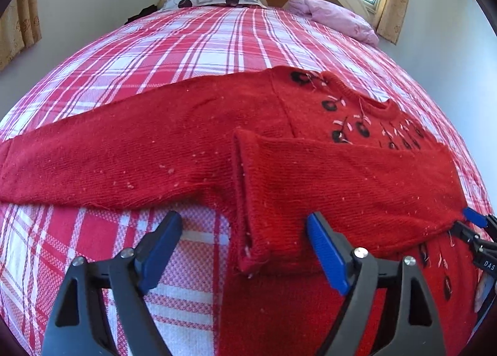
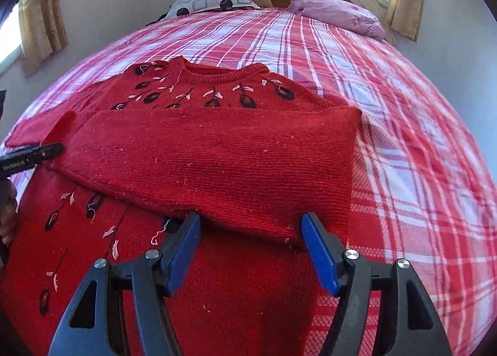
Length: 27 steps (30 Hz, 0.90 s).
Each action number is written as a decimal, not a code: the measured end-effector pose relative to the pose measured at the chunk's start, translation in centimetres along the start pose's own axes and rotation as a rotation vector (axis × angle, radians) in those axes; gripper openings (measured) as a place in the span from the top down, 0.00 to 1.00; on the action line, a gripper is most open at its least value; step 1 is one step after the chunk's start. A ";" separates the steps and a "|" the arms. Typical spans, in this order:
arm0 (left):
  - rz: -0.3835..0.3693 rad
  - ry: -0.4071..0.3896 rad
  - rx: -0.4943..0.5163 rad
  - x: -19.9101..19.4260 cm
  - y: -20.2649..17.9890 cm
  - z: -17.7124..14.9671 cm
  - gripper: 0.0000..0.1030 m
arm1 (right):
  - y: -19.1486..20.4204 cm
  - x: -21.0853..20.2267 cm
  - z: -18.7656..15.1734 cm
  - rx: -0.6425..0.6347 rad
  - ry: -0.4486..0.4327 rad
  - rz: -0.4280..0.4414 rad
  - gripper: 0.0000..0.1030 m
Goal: Fold small clothes
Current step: 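Grasp the cuff of the other sleeve with the left gripper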
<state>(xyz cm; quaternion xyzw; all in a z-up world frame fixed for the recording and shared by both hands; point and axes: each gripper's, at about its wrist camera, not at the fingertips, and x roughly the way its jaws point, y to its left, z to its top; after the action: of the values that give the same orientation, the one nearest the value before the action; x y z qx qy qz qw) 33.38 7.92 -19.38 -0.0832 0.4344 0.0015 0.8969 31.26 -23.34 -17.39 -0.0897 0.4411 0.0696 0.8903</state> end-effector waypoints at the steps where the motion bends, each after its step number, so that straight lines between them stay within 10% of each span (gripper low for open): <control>1: -0.015 -0.006 -0.016 -0.3 0.3 0.0 0.17 | 0.4 -0.4 0.1 -0.008 -0.004 -0.026 0.34; 14: -0.036 -0.048 -0.140 -4.0 7.5 -1.4 0.16 | 6.9 -0.1 -0.5 -0.130 0.007 -0.083 0.30; 27: 0.213 -0.116 -0.482 -7.0 24.7 -1.3 0.16 | 5.8 0.3 -1.3 -0.025 -0.009 -0.032 0.19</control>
<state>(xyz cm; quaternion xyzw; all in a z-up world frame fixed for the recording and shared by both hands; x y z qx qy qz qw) 26.18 32.57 -18.35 -0.2479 0.3759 0.2039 0.8693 29.29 -17.91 -18.98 -0.1077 0.4348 0.0613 0.8920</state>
